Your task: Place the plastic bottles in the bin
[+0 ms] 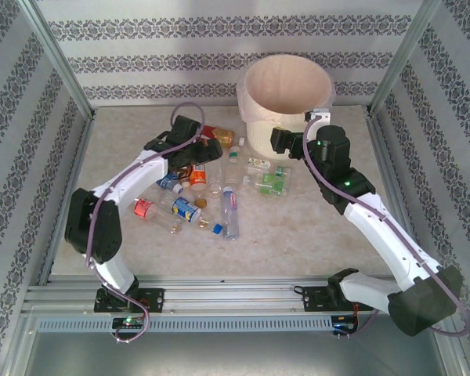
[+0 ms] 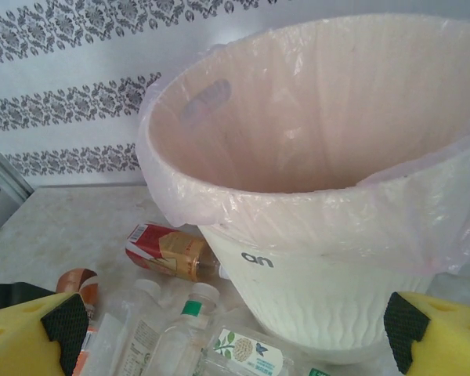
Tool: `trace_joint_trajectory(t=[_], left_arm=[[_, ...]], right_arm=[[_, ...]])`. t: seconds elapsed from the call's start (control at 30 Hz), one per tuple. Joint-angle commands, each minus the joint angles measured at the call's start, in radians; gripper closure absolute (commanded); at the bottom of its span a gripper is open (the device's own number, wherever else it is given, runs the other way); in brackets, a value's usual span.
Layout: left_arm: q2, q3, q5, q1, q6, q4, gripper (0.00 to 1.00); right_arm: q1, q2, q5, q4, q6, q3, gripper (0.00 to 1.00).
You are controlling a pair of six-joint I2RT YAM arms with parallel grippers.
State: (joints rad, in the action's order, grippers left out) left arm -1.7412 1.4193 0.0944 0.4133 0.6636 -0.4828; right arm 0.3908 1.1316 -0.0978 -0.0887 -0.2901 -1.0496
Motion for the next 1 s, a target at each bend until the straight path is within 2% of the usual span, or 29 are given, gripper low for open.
trace_joint_trajectory(t=[0.0,0.1,0.33,0.53,0.8,0.97], left_arm=[[-0.088,0.109,-0.105,0.046,-0.093,-0.162,0.0],[-0.186,0.225,-0.208,0.076,-0.109,-0.255,0.0],[-0.35,0.401,-0.324,0.079,-0.087,-0.354,0.02],[-0.436,0.489,-0.317,0.079,-0.085,-0.368,0.08],[-0.515,0.574,-0.332,0.074,-0.078,-0.391,0.21],[-0.524,0.563,-0.293,0.053,-0.051,-0.38,0.21]], right_arm=[[0.003,-0.046,-0.056,0.053,-0.01,0.028,0.02],[0.0,-0.068,-0.068,0.05,-0.008,0.044,0.02],[-0.007,-0.128,-0.086,0.012,0.008,0.066,0.02],[-0.024,-0.171,-0.091,0.007,0.01,0.095,0.02],[-0.027,-0.174,-0.044,-0.025,0.026,0.094,0.02],[-0.026,-0.176,-0.016,-0.025,0.036,0.099,0.02]])
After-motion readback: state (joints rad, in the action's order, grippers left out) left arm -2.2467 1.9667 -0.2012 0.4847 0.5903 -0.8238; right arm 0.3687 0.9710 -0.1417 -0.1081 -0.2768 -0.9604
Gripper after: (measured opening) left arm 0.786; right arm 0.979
